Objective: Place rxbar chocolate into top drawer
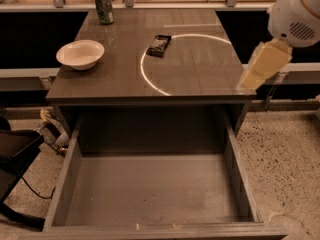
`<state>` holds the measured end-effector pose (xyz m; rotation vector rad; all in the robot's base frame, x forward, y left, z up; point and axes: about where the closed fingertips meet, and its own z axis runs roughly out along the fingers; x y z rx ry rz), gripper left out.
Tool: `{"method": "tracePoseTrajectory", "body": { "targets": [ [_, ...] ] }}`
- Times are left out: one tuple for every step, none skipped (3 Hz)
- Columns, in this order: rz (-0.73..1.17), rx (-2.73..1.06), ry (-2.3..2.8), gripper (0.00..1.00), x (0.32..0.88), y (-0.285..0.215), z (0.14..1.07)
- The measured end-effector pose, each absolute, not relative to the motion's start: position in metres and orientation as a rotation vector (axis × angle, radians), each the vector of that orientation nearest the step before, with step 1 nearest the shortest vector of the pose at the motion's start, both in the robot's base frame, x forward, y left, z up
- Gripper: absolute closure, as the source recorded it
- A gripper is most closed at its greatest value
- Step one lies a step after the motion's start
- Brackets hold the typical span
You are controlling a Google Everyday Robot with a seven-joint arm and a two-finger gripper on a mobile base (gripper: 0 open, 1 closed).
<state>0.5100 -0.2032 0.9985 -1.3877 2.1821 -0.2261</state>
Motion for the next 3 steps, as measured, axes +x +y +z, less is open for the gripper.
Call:
{"method": "tracePoseTrajectory", "body": {
  "targets": [
    [-0.217,-1.152,2.192,0.0,0.562,-0.204,1.002],
    [-0.157,-0.913,2.198,0.0,0.603,-0.202,0.997],
    [-0.058,-0.709,2.203,0.0,0.628,-0.191,0.99]
  ]
}}
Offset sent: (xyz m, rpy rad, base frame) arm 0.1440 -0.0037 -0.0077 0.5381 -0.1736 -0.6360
